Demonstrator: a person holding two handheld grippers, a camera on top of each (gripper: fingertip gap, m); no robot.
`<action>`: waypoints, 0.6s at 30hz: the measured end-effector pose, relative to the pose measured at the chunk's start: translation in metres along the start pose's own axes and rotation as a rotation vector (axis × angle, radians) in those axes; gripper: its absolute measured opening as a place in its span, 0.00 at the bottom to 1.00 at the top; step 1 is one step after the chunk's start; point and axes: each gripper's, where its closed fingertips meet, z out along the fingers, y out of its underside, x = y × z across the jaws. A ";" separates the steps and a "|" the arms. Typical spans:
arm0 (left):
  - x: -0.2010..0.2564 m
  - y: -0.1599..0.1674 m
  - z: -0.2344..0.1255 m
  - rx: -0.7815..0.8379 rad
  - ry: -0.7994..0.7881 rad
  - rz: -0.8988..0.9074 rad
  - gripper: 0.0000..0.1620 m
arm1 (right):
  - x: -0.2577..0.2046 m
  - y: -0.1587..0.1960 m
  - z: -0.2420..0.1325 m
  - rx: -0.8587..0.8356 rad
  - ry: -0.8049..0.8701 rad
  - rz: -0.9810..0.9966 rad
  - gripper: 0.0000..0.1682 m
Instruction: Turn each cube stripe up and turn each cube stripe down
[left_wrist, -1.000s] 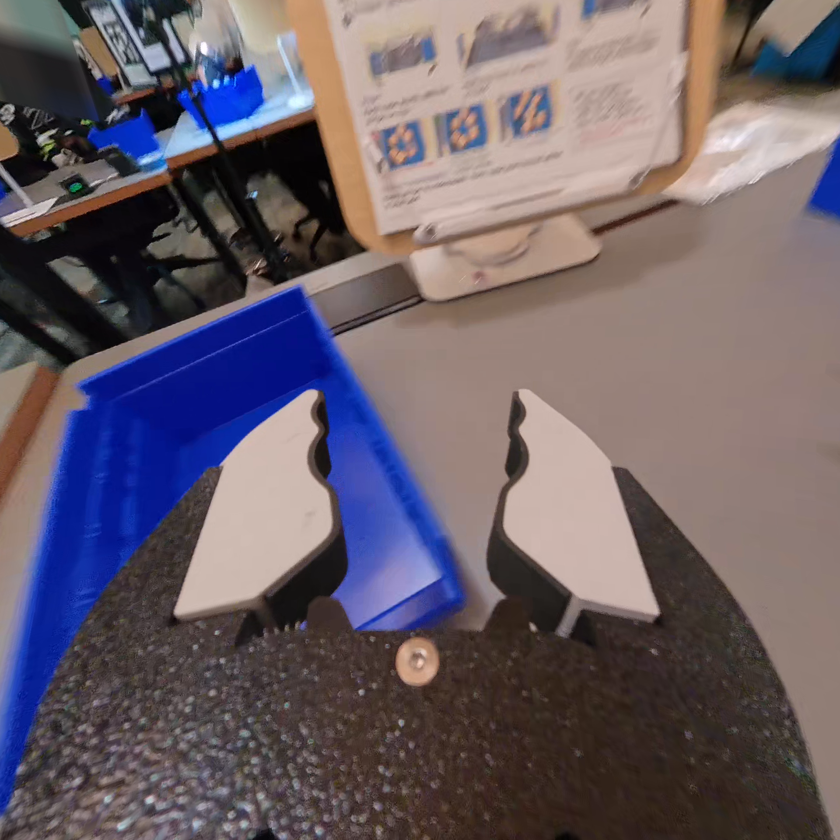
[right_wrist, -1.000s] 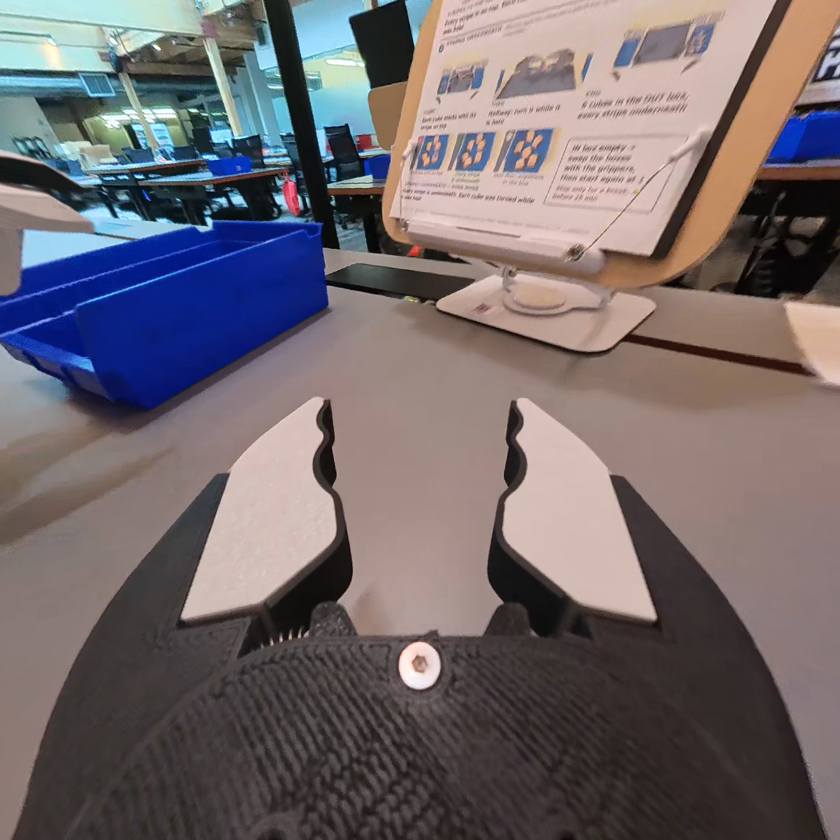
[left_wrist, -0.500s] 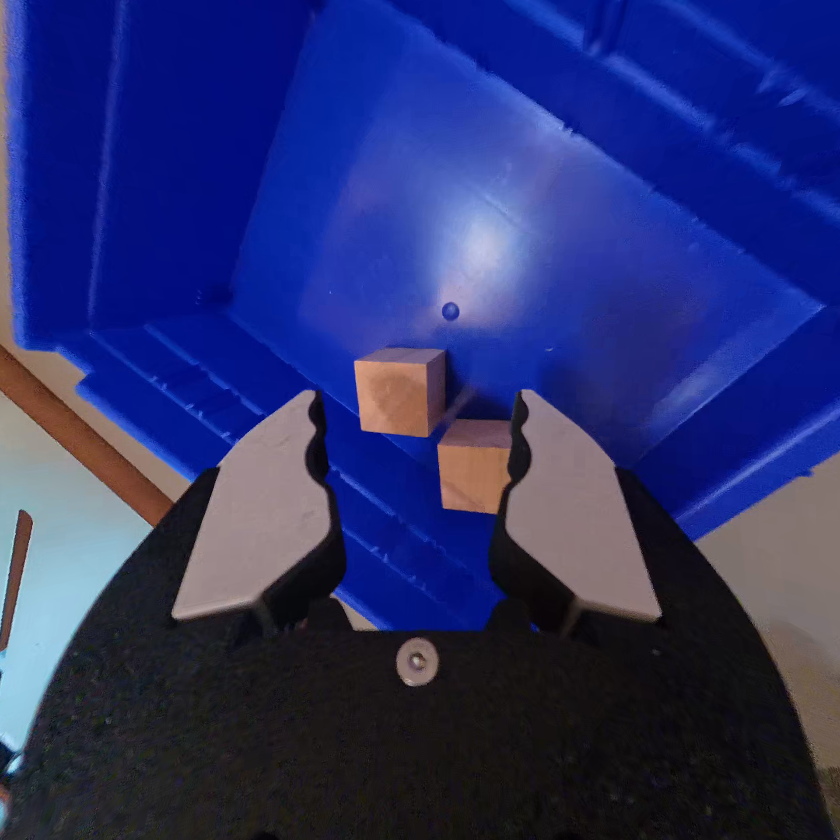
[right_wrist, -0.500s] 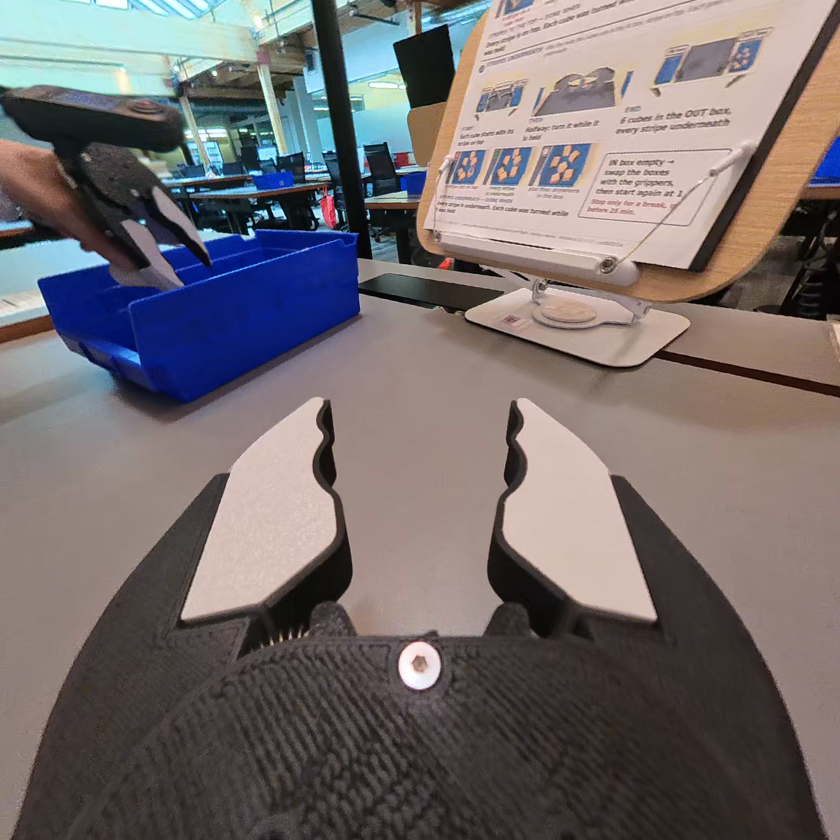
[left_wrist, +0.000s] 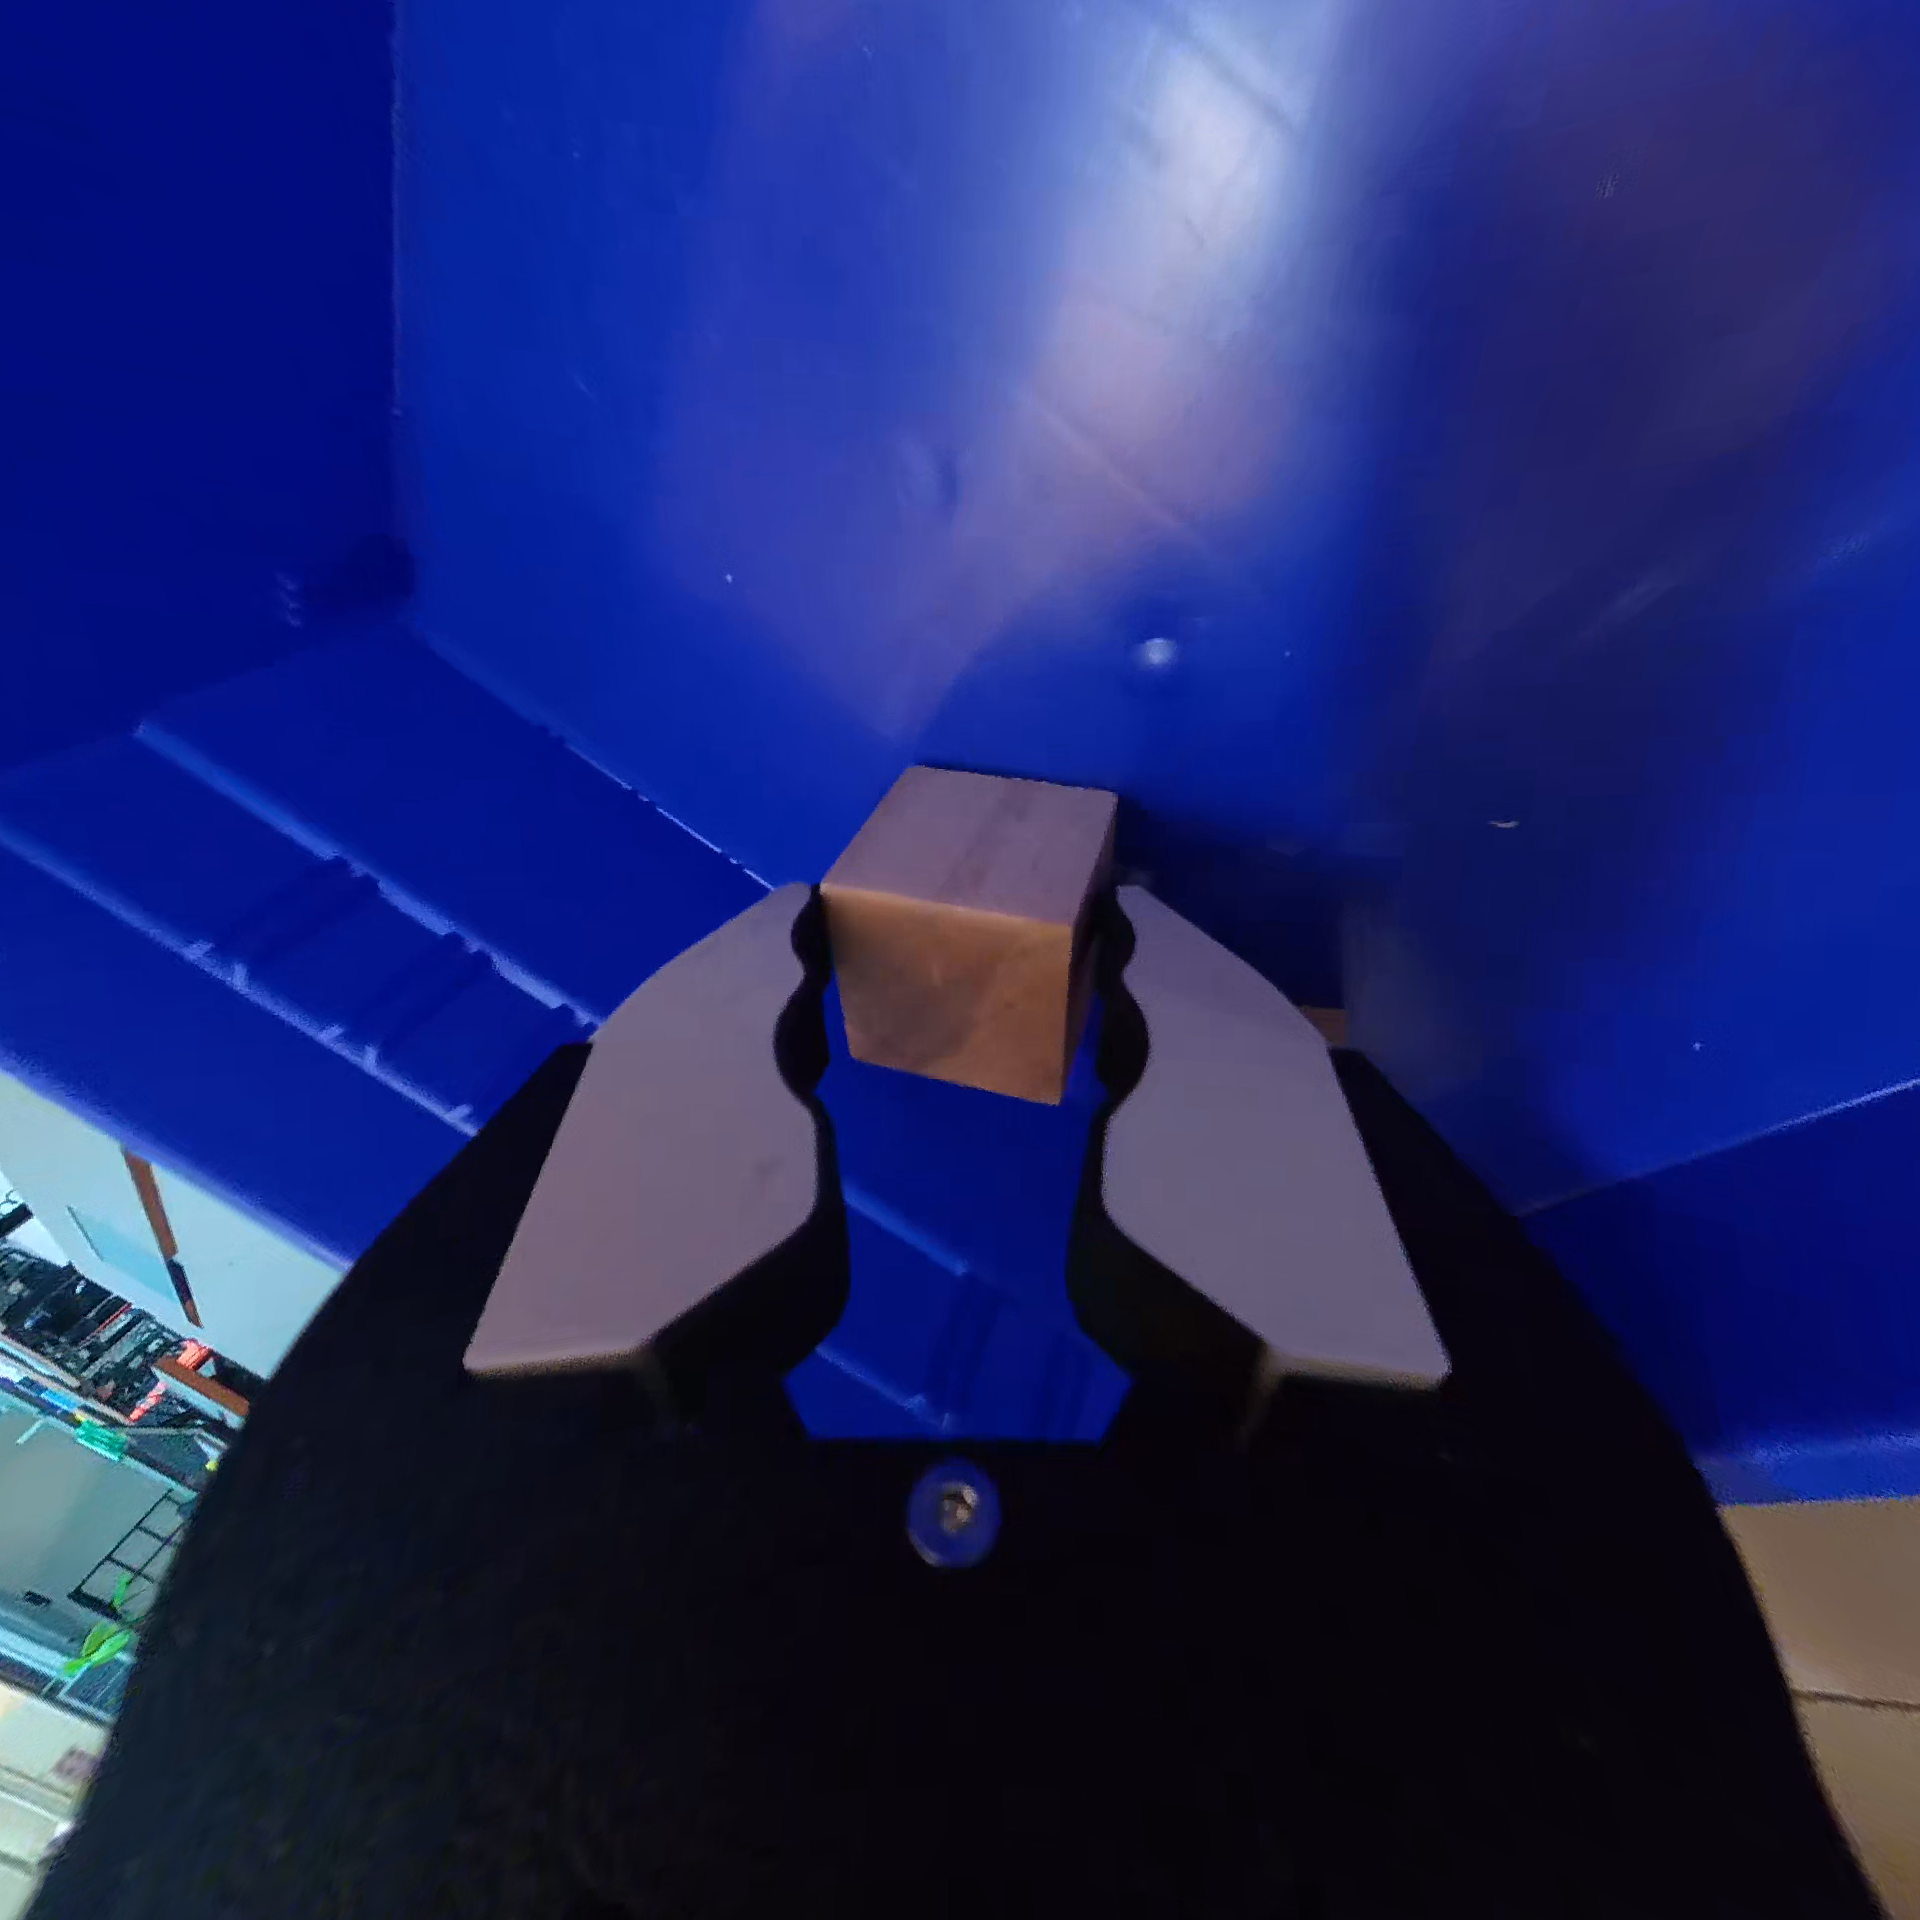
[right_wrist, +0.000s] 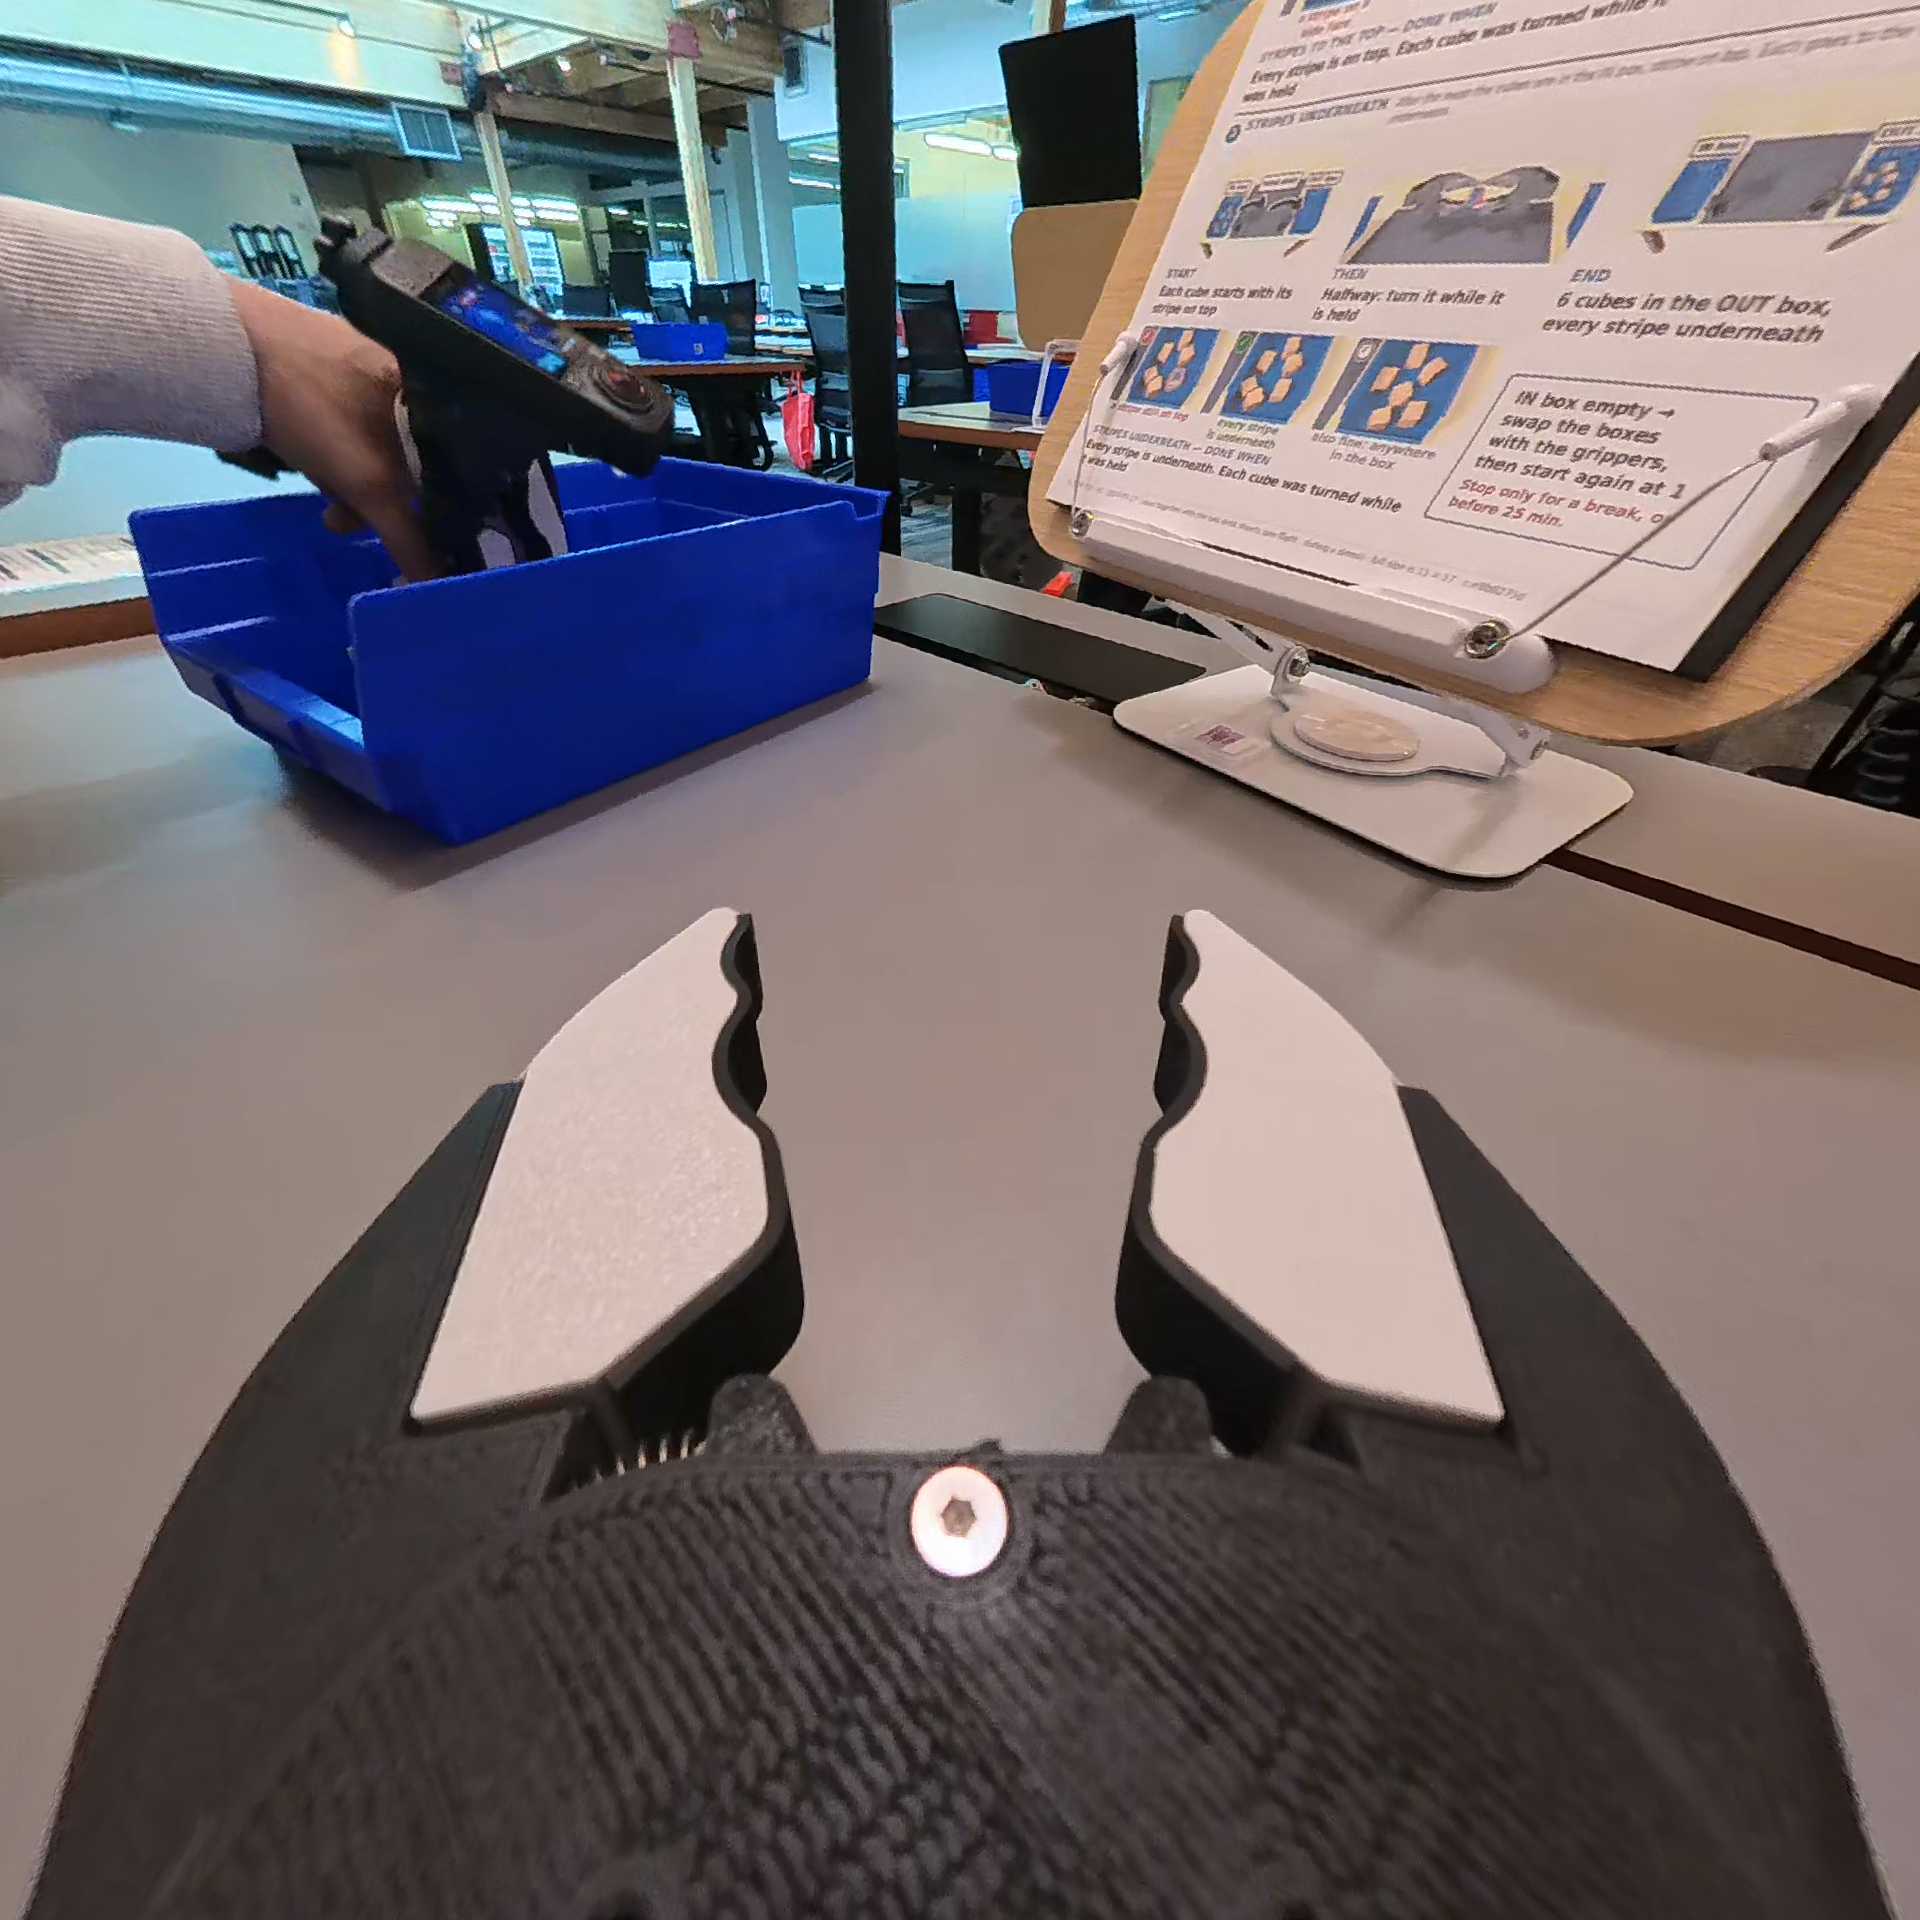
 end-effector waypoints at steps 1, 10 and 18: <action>-0.001 -0.002 -0.003 0.019 -0.012 0.000 0.30 | -0.001 0.000 0.000 -0.001 -0.001 -0.005 0.44; 0.008 -0.069 -0.147 0.684 0.093 -0.220 0.29 | -0.014 0.002 0.003 -0.014 -0.034 -0.084 0.49; 0.106 -0.111 -0.267 1.193 0.513 -0.227 0.29 | -0.023 -0.020 -0.001 0.092 -0.020 -0.247 0.49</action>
